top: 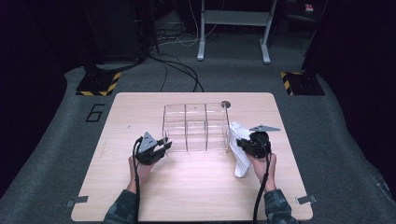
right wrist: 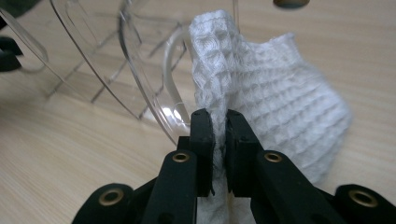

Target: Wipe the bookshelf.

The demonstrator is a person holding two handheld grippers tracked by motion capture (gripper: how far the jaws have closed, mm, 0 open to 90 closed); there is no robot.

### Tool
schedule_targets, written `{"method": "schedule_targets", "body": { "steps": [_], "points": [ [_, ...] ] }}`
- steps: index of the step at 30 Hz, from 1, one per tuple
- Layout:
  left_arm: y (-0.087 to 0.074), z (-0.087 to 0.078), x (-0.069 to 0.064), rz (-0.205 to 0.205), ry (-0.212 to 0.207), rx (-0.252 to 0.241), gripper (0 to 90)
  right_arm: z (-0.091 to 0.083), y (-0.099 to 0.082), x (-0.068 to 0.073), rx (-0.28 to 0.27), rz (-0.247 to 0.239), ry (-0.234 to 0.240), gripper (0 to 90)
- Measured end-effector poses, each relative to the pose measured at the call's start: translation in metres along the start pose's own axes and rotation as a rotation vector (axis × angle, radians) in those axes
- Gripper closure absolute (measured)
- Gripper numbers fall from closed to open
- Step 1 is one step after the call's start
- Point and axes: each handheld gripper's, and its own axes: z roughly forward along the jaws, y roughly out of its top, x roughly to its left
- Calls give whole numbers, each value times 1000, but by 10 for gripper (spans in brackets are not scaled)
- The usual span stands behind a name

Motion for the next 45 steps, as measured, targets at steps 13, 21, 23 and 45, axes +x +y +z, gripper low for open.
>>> {"method": "schedule_targets", "body": {
  "steps": [13, 21, 23, 45],
  "points": [
    [0, 0, 0, 5, 0, 4, 710, -8, 29, 17, -102, -19, 26, 822],
    [0, 0, 0, 6, 1, 7, 710, 16, 14, 8, -12, 19, 26, 822],
    [0, 0, 0, 6, 0, 5, 710, 22, 8, 7, 11, 24, 23, 823],
    [0, 0, 0, 2, -2, 8, 710, 25, -21, 7, 65, 13, -20, 823]
  ]
}}
